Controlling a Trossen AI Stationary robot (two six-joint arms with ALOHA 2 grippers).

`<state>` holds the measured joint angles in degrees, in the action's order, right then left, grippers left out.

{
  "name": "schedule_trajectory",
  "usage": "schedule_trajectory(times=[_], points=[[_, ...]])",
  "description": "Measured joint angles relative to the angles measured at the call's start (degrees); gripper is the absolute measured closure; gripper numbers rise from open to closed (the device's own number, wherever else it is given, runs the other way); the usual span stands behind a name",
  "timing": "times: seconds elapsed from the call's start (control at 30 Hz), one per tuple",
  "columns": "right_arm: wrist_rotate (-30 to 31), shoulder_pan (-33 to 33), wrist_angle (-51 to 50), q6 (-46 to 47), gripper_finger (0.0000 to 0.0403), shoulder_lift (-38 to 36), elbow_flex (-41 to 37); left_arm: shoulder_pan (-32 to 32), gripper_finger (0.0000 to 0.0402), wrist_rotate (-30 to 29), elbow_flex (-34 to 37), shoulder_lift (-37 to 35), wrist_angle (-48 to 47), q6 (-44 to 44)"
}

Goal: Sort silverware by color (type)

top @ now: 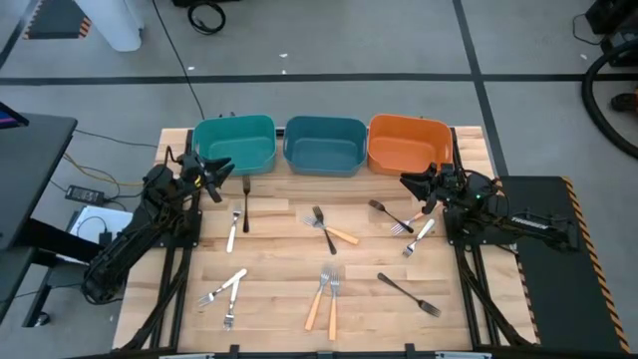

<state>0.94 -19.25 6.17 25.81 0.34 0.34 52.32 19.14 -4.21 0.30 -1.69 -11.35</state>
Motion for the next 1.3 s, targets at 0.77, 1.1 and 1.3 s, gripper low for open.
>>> schedule_trajectory(times=[0.77,1.1,1.3], points=[[10.31,-0.04,8.58,0.32,0.0288,0.0,0.0,0.0,0.026,-3.5,0.02,0.06,0.3,0.02],[10.88,-0.04,8.76,1.61,0.0288,0.0,0.0,0.0,0.026,-6.07,0.02,0.06,5.08,0.07],[11.53,-0.01,8.74,1.61,0.0288,0.02,0.0,0.0,0.026,-6.06,0.02,0.06,8.6,0.45]])
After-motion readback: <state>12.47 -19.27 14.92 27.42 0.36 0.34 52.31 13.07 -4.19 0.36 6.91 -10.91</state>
